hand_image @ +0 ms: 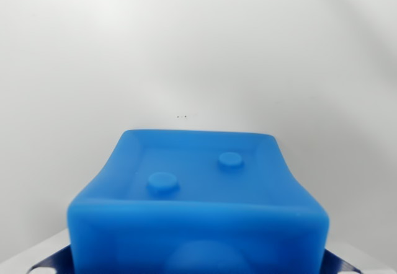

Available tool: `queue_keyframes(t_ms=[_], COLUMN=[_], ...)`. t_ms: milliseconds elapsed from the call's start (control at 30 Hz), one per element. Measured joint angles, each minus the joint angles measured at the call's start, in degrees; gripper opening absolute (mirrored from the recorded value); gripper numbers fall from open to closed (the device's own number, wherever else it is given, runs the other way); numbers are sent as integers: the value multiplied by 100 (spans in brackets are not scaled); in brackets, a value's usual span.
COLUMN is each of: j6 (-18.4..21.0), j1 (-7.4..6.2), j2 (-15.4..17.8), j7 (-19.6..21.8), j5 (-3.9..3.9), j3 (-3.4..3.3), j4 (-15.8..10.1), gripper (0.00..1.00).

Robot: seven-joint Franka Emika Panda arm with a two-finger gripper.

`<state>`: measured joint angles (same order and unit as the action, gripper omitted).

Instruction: Stack cube

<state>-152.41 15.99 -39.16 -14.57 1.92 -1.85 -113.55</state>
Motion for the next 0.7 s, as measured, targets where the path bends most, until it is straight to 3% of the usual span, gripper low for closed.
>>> queue_keyframes(t_ms=[700], j6=[203], j1=[-2], j2=[314], j7=[0], j5=[0], j3=[-5], j4=[-89], gripper=[0])
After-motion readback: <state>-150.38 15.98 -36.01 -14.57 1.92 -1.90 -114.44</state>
